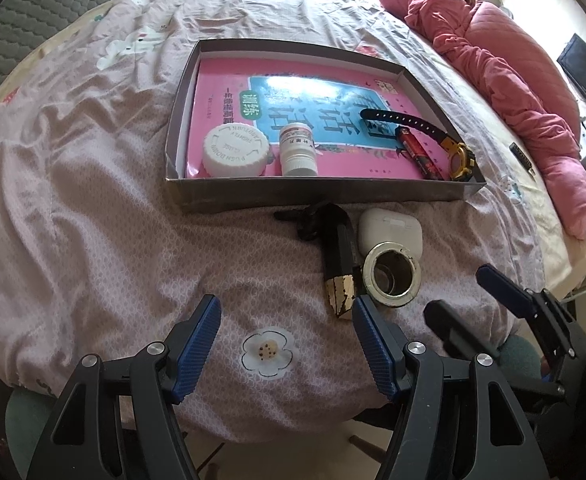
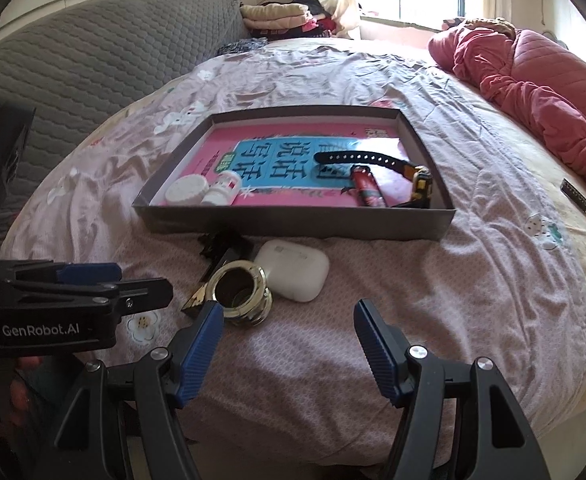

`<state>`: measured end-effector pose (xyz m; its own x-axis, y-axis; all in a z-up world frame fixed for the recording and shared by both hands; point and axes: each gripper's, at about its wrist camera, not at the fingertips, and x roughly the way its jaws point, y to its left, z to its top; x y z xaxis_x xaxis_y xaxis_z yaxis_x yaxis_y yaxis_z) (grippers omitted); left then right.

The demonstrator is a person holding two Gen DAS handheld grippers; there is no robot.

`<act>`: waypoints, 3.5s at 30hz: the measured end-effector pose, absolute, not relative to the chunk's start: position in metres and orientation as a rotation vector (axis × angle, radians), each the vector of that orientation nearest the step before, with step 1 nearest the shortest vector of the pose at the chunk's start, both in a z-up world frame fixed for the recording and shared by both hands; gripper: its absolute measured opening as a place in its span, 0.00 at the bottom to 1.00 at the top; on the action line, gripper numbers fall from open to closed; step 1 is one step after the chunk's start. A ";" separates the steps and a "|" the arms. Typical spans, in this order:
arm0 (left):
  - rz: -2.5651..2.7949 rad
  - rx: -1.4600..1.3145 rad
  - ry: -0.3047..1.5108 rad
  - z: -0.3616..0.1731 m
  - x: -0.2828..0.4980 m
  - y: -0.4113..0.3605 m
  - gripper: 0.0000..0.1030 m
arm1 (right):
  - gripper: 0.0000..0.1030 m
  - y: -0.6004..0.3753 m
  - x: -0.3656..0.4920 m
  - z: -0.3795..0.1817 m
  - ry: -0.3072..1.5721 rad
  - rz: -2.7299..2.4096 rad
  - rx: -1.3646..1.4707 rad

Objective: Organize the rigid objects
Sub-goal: 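Withdraw both tools from the box toward the remaining objects, then reach left tool to the black-gold lighter while right tool reaches the metal ring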

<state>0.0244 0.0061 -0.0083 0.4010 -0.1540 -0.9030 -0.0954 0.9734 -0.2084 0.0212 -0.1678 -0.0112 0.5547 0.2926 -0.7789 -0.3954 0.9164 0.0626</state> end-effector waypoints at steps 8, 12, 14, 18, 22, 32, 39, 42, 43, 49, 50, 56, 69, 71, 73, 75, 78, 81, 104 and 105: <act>-0.036 -0.242 1.178 -0.015 0.024 0.008 0.68 | 0.65 -0.155 0.020 -0.025 0.912 0.433 -0.164; -0.039 -0.239 1.185 -0.017 0.024 0.008 0.68 | 0.65 -0.149 0.024 -0.030 0.916 0.442 -0.177; -0.041 -0.239 1.187 -0.018 0.024 0.008 0.68 | 0.65 -0.145 0.026 -0.032 0.921 0.444 -0.185; -0.039 -0.236 1.193 -0.019 0.026 0.009 0.68 | 0.65 -0.141 0.032 -0.036 0.926 0.447 -0.189; -0.039 -0.237 1.195 -0.020 0.027 0.010 0.68 | 0.67 -0.139 0.038 -0.040 0.931 0.445 -0.180; -0.038 -0.240 1.202 -0.022 0.033 0.012 0.68 | 0.72 -0.141 0.048 -0.042 0.909 0.427 -0.170; -0.043 -0.242 1.209 -0.026 0.038 0.009 0.68 | 0.72 -0.144 0.052 -0.047 0.913 0.425 -0.153; -0.051 -0.243 1.213 -0.028 0.041 0.005 0.68 | 0.72 -0.147 0.053 -0.049 0.920 0.433 -0.132; -0.053 -0.242 1.215 -0.028 0.042 0.003 0.68 | 0.71 -0.147 0.053 -0.048 0.918 0.432 -0.132; -0.074 -0.242 1.218 -0.029 0.047 -0.005 0.68 | 0.60 -0.151 0.052 -0.048 0.914 0.450 -0.120; -0.077 -0.241 1.218 -0.029 0.047 -0.006 0.68 | 0.60 -0.151 0.052 -0.048 0.913 0.454 -0.118; -0.084 -0.237 1.223 -0.030 0.052 -0.011 0.68 | 0.53 -0.155 0.050 -0.043 0.899 0.472 -0.111; -0.097 -0.217 1.241 -0.036 0.069 -0.022 0.68 | 0.45 -0.165 0.050 -0.041 0.905 0.516 -0.045; -0.098 -0.211 1.244 -0.036 0.071 -0.024 0.68 | 0.45 -0.169 0.051 -0.041 0.908 0.521 -0.027; -0.104 -0.206 1.248 -0.038 0.074 -0.026 0.68 | 0.45 -0.172 0.050 -0.040 0.907 0.521 -0.018; -0.111 -0.210 1.251 -0.039 0.076 -0.028 0.68 | 0.45 -0.174 0.049 -0.039 0.902 0.514 -0.022; -0.119 -0.207 1.249 -0.041 0.079 -0.034 0.67 | 0.43 -0.176 0.046 -0.036 0.891 0.501 -0.048; -0.127 -0.208 1.248 -0.042 0.081 -0.037 0.62 | 0.43 -0.178 0.044 -0.036 0.890 0.498 -0.055; -0.107 -0.196 1.261 -0.051 0.085 -0.037 0.42 | 0.43 -0.198 0.054 -0.035 0.887 0.387 -0.055; -0.105 -0.192 1.260 -0.051 0.086 -0.038 0.40 | 0.43 -0.198 0.054 -0.036 0.887 0.387 -0.056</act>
<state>0.0856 -0.0378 -0.0510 0.3038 -0.1842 -0.9348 -0.0269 0.9791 -0.2017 0.0545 -0.1979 -0.0356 0.5671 0.3059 -0.7647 -0.3516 0.9295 0.1111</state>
